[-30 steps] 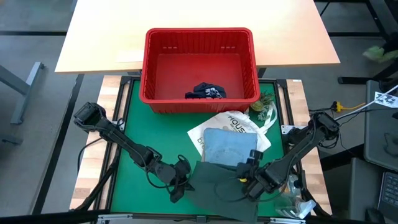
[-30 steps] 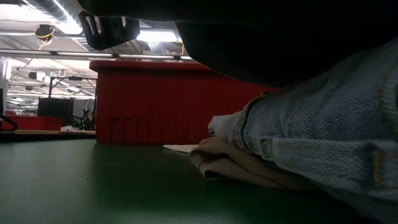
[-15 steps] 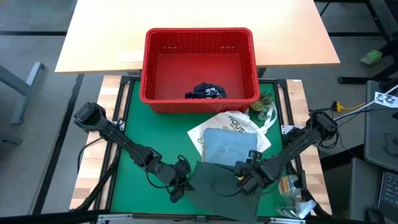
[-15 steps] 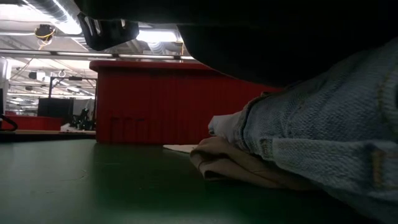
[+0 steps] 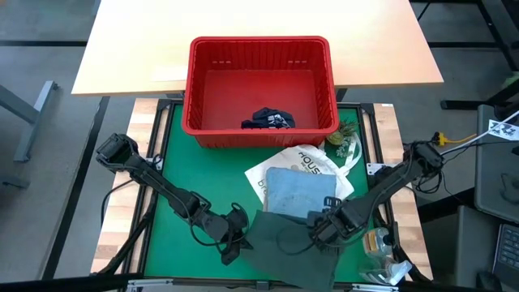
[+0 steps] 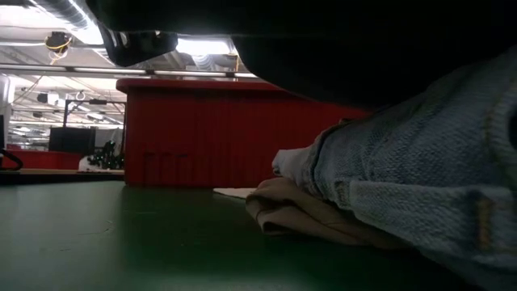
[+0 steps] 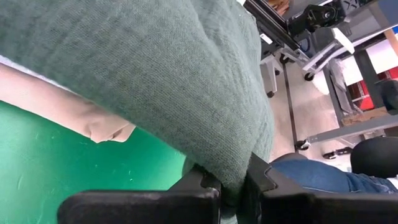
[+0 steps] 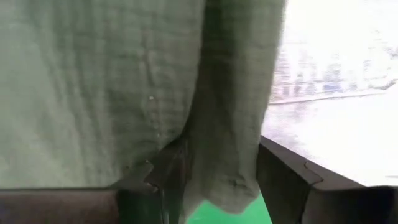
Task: Fold Laundry from Bin
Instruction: Fold the green polo shirt
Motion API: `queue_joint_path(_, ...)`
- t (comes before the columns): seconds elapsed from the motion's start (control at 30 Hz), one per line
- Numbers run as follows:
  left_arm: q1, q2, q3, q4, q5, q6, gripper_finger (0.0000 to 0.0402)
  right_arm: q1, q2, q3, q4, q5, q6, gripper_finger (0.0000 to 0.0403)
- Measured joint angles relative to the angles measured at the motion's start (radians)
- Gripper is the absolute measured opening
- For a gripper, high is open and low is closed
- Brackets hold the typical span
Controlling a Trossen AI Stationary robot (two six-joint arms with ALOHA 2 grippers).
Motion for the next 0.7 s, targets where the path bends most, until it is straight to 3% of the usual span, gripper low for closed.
queue_joint_path(0.4, 0.0, 0.0, 0.0, 0.0, 0.0, -0.001, 0.001, 0.0, -0.035, 0.012, 0.025, -0.1, -0.009, 0.0177)
queue_joint_path(0.7, 0.0, 0.0, 0.0, 0.0, 0.0, -0.001, 0.0011, 0.009, -0.059, 0.013, -0.133, -0.117, 0.064, 0.0177)
